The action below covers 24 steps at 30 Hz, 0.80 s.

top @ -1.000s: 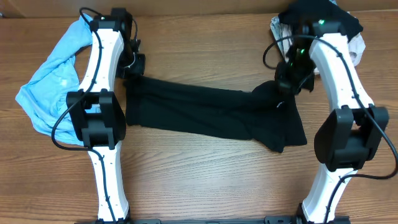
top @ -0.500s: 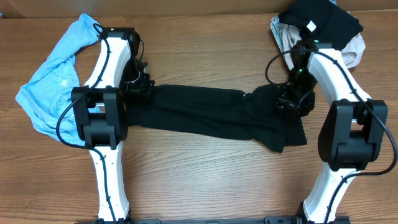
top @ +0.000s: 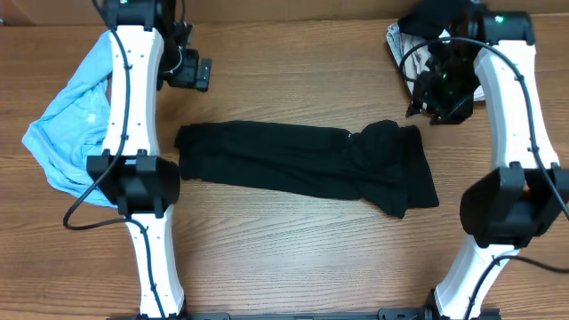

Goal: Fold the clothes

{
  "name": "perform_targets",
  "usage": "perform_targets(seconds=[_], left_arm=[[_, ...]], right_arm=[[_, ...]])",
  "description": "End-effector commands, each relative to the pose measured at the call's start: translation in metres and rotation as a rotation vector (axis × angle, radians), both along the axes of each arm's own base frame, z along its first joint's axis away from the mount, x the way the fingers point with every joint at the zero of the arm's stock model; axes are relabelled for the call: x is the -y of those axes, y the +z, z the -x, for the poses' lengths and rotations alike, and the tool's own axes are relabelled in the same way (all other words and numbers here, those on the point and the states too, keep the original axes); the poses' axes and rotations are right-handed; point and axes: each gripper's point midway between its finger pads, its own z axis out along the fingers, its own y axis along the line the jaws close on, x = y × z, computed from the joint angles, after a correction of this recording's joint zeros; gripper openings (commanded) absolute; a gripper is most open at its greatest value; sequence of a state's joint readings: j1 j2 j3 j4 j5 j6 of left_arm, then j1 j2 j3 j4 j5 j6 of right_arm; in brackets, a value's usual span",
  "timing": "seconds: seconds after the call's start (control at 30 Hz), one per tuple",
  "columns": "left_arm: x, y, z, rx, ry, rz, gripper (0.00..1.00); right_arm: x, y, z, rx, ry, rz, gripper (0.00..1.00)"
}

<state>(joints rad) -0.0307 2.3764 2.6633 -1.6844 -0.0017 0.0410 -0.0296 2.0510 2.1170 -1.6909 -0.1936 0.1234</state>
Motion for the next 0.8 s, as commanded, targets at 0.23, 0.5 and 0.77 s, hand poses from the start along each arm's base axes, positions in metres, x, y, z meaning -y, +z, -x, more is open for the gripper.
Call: perform_targets(seconds=[0.23, 0.5, 0.77], left_arm=[[-0.013, 0.071, 0.025, 0.137, 0.078, 0.060, 1.00], [-0.026, -0.020, 0.034, -0.079, 0.103, 0.056, 1.00], [-0.011, -0.105, 0.049, -0.189, 0.066, 0.094, 1.00]], right_arm=[[-0.042, 0.124, 0.052, 0.354, 0.099, -0.007, 0.69], [-0.045, 0.107, 0.077, 0.285, 0.091, 0.006, 0.72], [-0.039, 0.089, 0.078, 0.238, 0.086, 0.047, 0.71]])
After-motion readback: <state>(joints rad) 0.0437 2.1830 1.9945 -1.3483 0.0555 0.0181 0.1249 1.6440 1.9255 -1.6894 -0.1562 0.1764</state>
